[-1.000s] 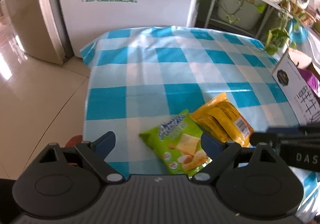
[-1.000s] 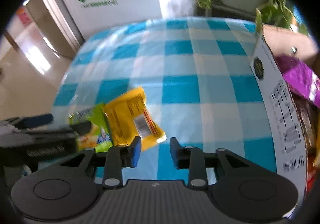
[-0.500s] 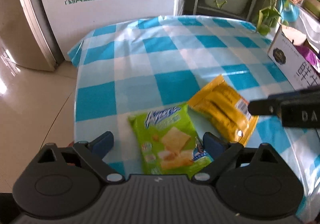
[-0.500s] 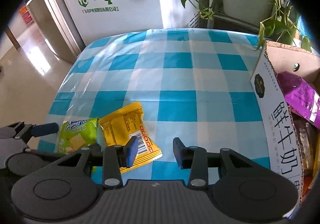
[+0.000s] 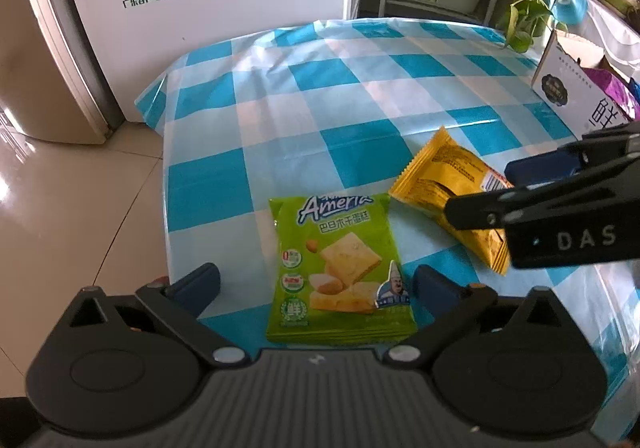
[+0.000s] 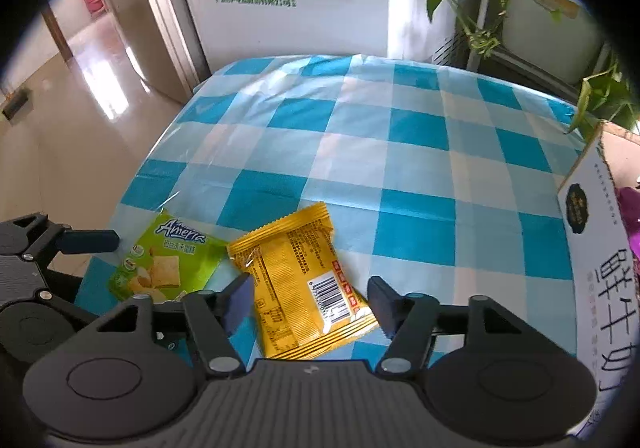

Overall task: Organize snacks
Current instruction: 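Hold the yellow pack with the right tool while the left tool lowers over the green Ameria pack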

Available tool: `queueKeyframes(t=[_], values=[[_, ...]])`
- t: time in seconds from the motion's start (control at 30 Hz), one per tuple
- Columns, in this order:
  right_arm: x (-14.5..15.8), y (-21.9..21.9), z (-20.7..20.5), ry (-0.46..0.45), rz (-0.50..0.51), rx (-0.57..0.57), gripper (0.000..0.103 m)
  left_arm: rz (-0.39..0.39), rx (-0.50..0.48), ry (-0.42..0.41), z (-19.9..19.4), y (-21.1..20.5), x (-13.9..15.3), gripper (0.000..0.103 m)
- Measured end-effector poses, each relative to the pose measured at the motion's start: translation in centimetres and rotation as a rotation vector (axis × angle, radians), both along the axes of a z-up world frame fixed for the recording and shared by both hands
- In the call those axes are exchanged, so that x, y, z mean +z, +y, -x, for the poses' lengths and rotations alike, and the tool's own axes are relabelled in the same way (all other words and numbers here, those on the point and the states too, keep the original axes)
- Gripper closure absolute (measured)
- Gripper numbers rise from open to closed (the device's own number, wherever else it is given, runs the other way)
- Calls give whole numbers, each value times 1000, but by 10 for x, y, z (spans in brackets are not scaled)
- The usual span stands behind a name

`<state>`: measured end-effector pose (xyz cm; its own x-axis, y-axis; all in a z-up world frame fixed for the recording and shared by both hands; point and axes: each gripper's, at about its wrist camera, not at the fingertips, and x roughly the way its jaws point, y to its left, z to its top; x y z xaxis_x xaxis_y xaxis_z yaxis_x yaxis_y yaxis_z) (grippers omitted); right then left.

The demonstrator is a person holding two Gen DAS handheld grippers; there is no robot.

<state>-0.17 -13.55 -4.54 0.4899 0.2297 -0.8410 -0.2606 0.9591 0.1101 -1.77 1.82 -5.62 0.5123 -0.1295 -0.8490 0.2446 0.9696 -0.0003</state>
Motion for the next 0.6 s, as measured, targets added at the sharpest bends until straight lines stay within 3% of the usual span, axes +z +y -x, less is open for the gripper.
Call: queueKeyframes(t=[0.2,0.33,0.6], values=[[-1,8,1,0,34,34,31,5,7,-1,0,1,-1,0],[0,9,3,15,-10,56,31,10,20,-8,2,1,-2,0],[-8,18,1,4,61,37,34,12,21,-19,3,1,-3,0]])
